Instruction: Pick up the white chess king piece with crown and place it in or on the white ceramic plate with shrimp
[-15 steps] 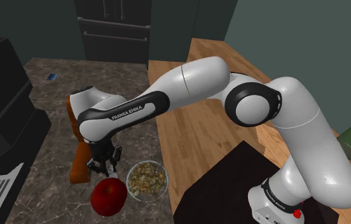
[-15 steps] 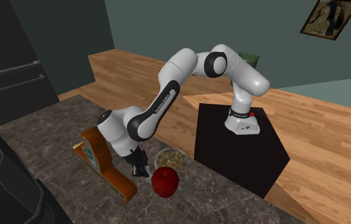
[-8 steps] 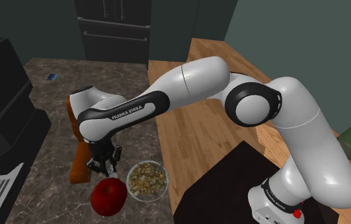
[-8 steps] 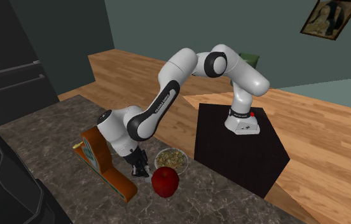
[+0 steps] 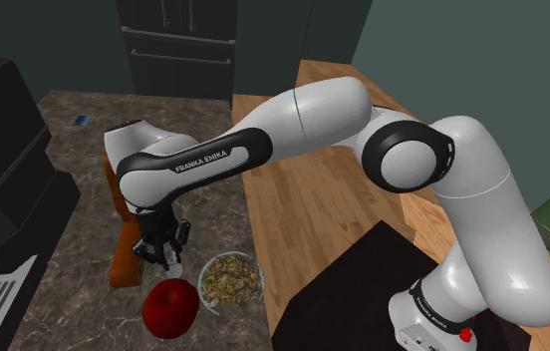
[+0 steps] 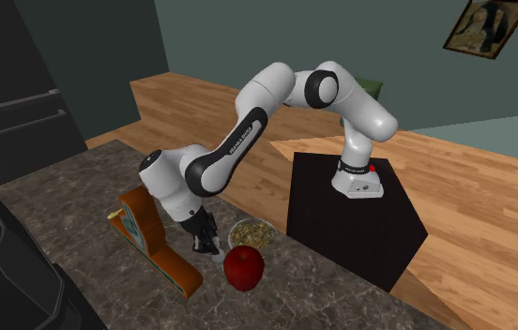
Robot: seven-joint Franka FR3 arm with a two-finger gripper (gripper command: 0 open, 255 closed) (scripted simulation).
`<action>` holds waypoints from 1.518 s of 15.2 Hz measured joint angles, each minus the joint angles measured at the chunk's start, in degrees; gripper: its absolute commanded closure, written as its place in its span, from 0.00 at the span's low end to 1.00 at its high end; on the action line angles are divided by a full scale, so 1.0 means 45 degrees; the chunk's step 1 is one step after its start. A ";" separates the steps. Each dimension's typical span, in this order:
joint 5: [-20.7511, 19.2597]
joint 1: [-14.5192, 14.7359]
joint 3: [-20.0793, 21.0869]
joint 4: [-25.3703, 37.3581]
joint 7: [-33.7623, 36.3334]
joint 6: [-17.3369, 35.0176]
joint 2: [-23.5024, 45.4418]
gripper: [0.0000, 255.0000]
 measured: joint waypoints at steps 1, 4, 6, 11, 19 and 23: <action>0.0011 -0.0007 0.0010 0.0063 0.0004 -0.0117 -0.0056 1.00; 0.0067 -0.0028 0.0065 0.0140 0.0059 -0.0458 -0.0330 1.00; 0.0102 -0.0069 0.0096 0.0119 0.0071 -0.0635 -0.0528 1.00; 0.0176 -0.0086 0.0165 0.0427 0.0148 -0.1266 -0.0868 1.00; 0.0867 -0.1345 0.0516 -0.4335 -0.0435 0.0230 -0.4073 1.00; 0.1435 -0.2132 0.0673 -0.7212 -0.1126 0.1101 -0.6063 1.00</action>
